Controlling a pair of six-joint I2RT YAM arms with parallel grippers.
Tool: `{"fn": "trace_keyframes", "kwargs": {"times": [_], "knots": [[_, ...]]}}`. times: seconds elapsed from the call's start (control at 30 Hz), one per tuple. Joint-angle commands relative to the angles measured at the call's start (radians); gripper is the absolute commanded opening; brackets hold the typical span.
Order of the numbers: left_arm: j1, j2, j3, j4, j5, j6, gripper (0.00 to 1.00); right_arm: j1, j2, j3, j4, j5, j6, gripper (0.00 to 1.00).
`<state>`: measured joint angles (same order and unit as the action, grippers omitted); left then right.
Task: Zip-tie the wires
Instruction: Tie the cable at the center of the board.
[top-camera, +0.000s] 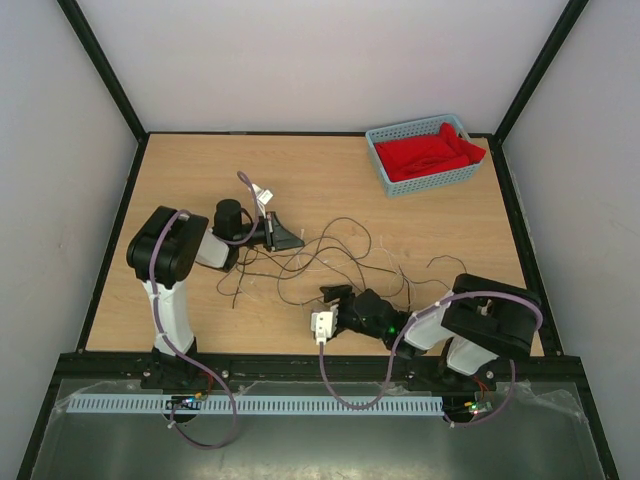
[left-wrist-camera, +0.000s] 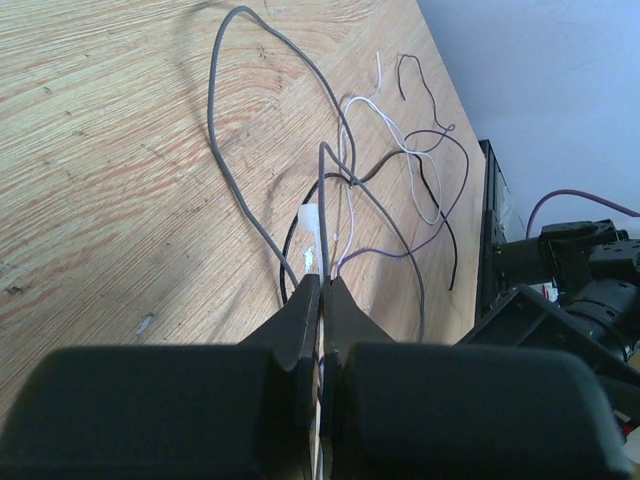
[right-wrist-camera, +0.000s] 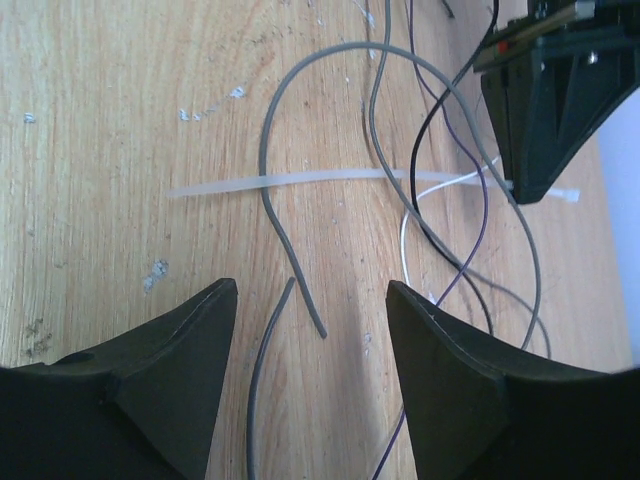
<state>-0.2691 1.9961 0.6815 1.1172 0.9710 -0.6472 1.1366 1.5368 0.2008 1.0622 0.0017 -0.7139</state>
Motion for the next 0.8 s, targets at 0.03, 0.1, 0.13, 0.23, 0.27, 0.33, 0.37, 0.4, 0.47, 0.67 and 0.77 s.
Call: {"fn": "trace_keyframes", "kwargs": {"times": [0.03, 0.1, 0.13, 0.23, 0.27, 0.33, 0.37, 0.4, 0.47, 0.67, 0.77], "knots": [[0.007, 0.022, 0.02, 0.037, 0.064, -0.006, 0.0, 0.046, 0.065, 0.013, 0.071, 0.021, -0.087, 0.73], [0.01, 0.026, 0.021, 0.038, 0.082, -0.011, 0.0, 0.055, 0.084, 0.014, 0.085, 0.021, -0.098, 0.73], [0.011, 0.028, 0.022, 0.038, 0.088, -0.013, 0.0, 0.059, 0.095, 0.015, 0.089, 0.025, -0.105, 0.73], [0.013, 0.036, 0.021, 0.037, 0.103, -0.02, 0.0, 0.069, 0.123, 0.024, 0.092, 0.026, -0.128, 0.74], [0.013, 0.039, 0.021, 0.037, 0.105, -0.02, 0.0, 0.073, 0.132, 0.032, 0.09, 0.026, -0.137, 0.74], [0.014, 0.042, 0.02, 0.037, 0.107, -0.019, 0.0, 0.082, 0.156, 0.048, 0.084, 0.037, -0.165, 0.74], [0.014, 0.043, 0.018, 0.039, 0.105, -0.019, 0.0, 0.086, 0.17, 0.058, 0.079, 0.042, -0.179, 0.74], [0.015, 0.043, 0.018, 0.038, 0.104, -0.015, 0.0, 0.091, 0.18, 0.068, 0.07, 0.046, -0.193, 0.75], [0.017, 0.045, 0.016, 0.037, 0.105, -0.015, 0.0, 0.097, 0.193, 0.084, 0.054, 0.05, -0.214, 0.74], [0.018, 0.045, 0.021, 0.038, 0.12, -0.02, 0.0, 0.115, 0.221, 0.106, 0.006, 0.051, -0.253, 0.74], [0.02, 0.043, 0.023, 0.037, 0.128, -0.024, 0.0, 0.137, 0.229, 0.128, -0.048, 0.064, -0.283, 0.74]]}}
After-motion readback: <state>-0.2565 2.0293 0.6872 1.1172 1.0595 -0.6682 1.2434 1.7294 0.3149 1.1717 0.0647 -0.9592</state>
